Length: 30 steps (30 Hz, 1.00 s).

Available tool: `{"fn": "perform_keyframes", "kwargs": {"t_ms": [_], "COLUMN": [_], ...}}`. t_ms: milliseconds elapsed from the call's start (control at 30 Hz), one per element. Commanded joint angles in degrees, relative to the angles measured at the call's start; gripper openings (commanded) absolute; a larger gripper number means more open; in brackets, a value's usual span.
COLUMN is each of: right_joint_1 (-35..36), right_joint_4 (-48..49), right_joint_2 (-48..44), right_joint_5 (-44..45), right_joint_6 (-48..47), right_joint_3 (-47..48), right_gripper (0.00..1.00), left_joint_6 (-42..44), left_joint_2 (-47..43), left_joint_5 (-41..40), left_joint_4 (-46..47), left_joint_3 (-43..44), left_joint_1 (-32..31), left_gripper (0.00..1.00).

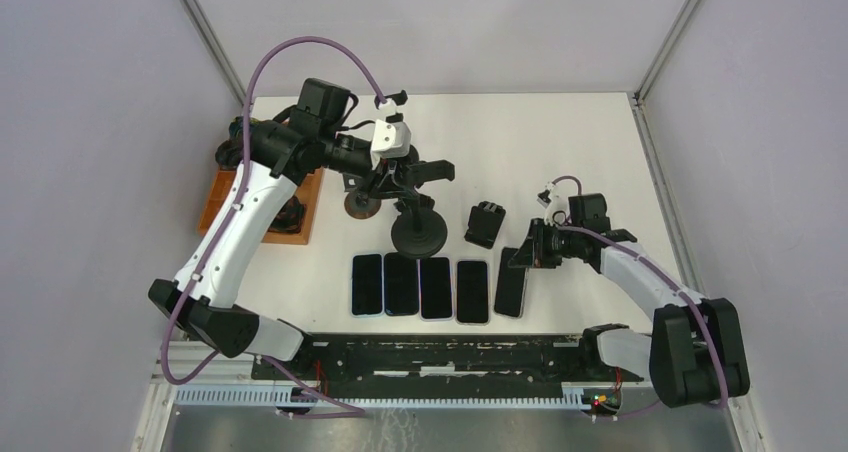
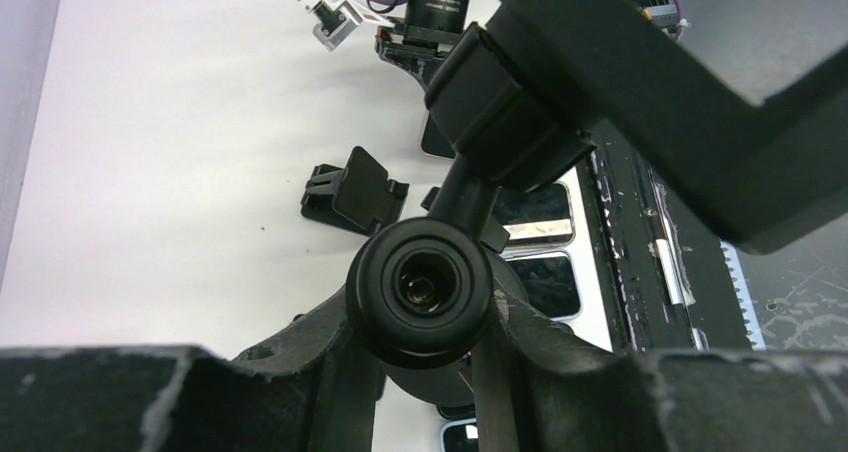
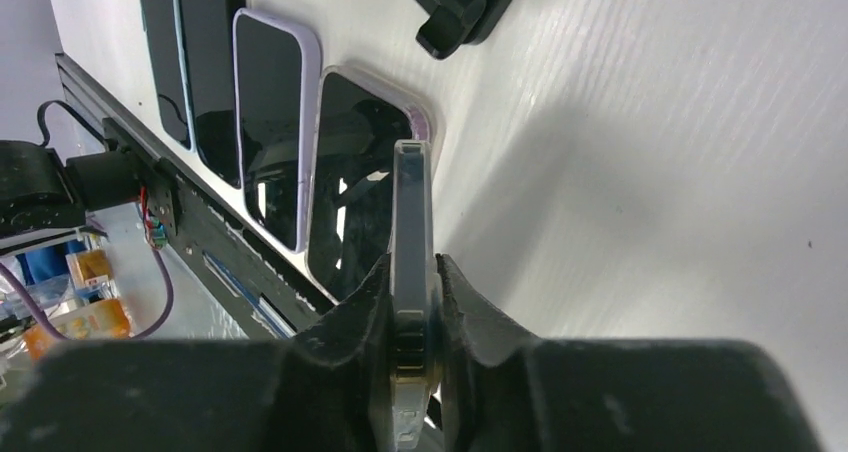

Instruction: Remove the phone from the phone stand

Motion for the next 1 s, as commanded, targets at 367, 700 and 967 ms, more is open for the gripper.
{"fn": "perform_keyframes", "kwargs": {"t_ms": [367,700,967], "right_joint_1": [-0.1,-0.1,11.0], "right_joint_4": [5.8,0.1,21.4], "right_joint_2": [3.6,-9.7,-15.6], "right_joint_5": [8.4,14.4,-2.1], "right_joint_6": [-2.4,1.1,19.0], "right_joint_3": [3.9,18.3,26.9], "right_gripper": [0.54,0.98,0.98], "left_joint_6": [-2.3,-1.8,6.0], "left_joint_2": [-1.9,-1.6,-1.4], "left_joint_5": [3.4,2.9,0.5], "left_joint_4": [4.6,4.6,-0.3], "left_joint_3": [-1.3,-2.2,-3.6], "left_joint_1": [0.2,0.2,-0.3], "left_gripper": [0.02,0.02,0.02]}}
